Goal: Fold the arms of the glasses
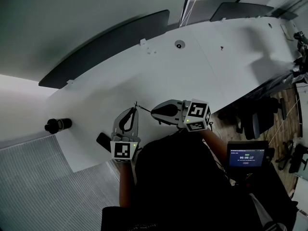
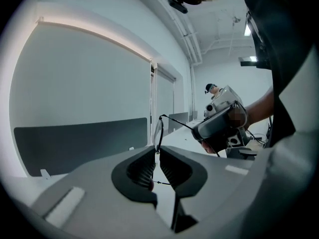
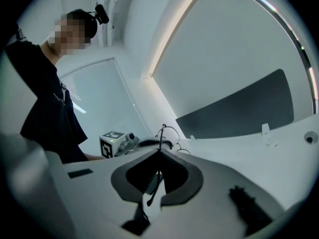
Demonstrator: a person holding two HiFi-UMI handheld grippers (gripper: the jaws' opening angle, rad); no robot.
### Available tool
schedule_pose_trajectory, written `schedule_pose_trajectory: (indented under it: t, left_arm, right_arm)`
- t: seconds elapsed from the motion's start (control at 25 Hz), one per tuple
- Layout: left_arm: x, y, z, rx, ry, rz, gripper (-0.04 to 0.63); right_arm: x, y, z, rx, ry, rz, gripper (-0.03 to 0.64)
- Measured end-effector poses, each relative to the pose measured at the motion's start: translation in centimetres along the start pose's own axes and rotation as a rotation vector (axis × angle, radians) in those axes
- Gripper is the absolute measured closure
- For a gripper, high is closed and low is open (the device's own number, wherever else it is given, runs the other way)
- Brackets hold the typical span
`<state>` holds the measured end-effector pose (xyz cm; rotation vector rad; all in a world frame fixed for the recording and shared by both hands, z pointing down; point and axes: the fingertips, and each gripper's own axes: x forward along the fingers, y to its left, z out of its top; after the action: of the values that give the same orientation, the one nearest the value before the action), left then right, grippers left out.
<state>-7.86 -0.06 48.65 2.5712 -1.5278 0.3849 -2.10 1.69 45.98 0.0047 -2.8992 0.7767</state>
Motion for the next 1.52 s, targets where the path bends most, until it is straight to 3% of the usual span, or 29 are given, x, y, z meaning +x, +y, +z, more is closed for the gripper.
schedule_pose_trajectory:
  t: [0.2, 0.44, 0.68, 0.88, 1.08, 1.24, 1.52]
  left_arm:
    - [0.3, 0.1, -1.1, 0.168, 0.053, 0.016, 0.561]
    - [0.7, -0.2, -3.1, 0.237, 0.105, 0.038, 0.561]
    - [0.8, -1.1, -5.2, 0.341, 0.192, 0.049, 0.557]
    - [1.7, -2.1, -8.0, 0.332, 0.230, 0.014, 0.547]
    - [3.1, -4.1, -12.8, 0.328, 0.318, -0.100, 0.534]
    - [3.6, -5.7, -14.2, 0.258, 0.339, -0.168, 0.497]
    - [2.7, -5.9, -14.3, 0.127, 0.334, -0.156, 0.500]
  right_arm:
    - [-0.3, -0.2, -0.7, 0.006, 0.016, -0.007, 0.600]
    - [-0.5, -0.4, -2.4, 0.077, 0.046, 0.000, 0.598]
    - [-0.7, -0.8, -4.5, 0.261, 0.049, 0.042, 0.600]
    - [-0.9, -2.1, -6.5, 0.350, 0.087, -0.003, 0.601]
    - [-1.4, -4.3, -9.1, 0.412, 0.200, -0.076, 0.601]
    - [-2.4, -6.0, -9.6, 0.426, 0.237, -0.131, 0.601]
    - [-2.6, -6.7, -11.0, 0.221, 0.403, -0.227, 0.603]
